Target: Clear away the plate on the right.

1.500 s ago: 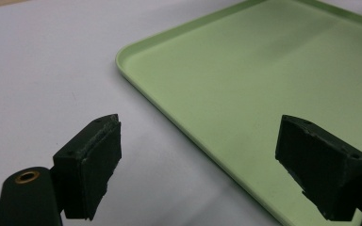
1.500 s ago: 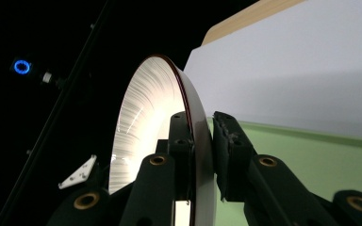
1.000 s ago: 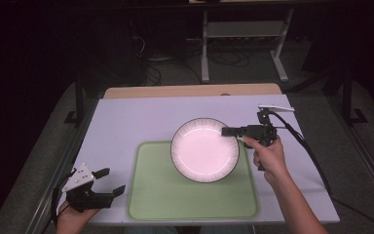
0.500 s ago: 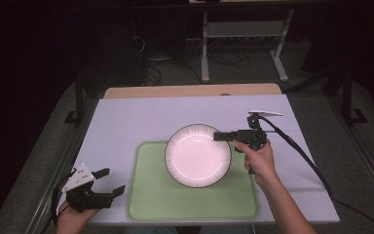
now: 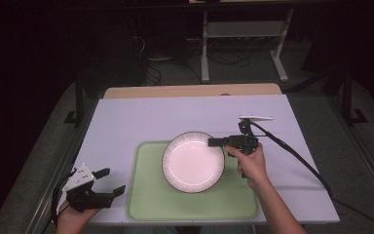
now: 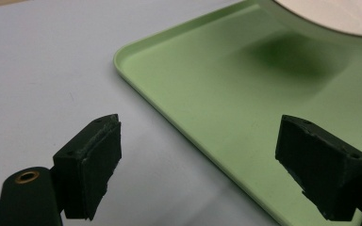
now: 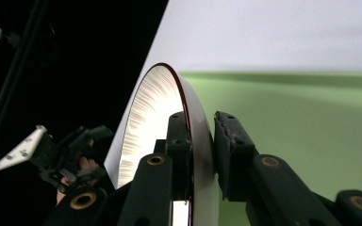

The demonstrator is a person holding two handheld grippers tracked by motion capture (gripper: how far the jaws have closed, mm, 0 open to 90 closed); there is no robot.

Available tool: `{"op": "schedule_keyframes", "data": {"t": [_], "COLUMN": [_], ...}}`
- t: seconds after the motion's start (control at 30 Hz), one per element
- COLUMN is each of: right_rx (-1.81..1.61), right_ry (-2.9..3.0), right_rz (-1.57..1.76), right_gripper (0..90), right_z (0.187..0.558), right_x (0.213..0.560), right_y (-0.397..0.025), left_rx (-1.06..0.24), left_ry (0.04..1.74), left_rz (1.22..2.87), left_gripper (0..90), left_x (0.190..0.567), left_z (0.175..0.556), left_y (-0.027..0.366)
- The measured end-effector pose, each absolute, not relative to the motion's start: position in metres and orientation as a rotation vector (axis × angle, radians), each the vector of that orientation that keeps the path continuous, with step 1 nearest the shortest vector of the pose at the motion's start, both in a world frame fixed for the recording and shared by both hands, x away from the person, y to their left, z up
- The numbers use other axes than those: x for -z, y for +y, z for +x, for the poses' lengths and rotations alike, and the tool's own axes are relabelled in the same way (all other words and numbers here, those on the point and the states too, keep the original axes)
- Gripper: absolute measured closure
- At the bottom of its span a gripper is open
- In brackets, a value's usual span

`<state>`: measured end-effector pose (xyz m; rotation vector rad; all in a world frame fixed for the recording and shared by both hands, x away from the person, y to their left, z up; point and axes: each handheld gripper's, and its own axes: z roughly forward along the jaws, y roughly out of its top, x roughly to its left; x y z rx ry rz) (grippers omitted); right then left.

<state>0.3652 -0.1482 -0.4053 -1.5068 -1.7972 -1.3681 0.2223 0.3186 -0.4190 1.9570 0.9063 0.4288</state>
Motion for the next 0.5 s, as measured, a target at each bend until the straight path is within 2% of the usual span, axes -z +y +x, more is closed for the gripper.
{"op": "schedule_keyframes", "data": {"t": [0.5], "right_rx": [1.283], "right_ry": [-1.841], "right_rz": [-1.537], "right_gripper": [75.8], "right_z": [0.364], "right_x": [0.431], "right_y": [-0.132], "left_rx": [-0.426], "left_ry": [0.903], "left_rz": [1.957], "left_gripper": [14.9], "left_x": [0.419], "left_z": [0.223], "left_y": [0.319]}}
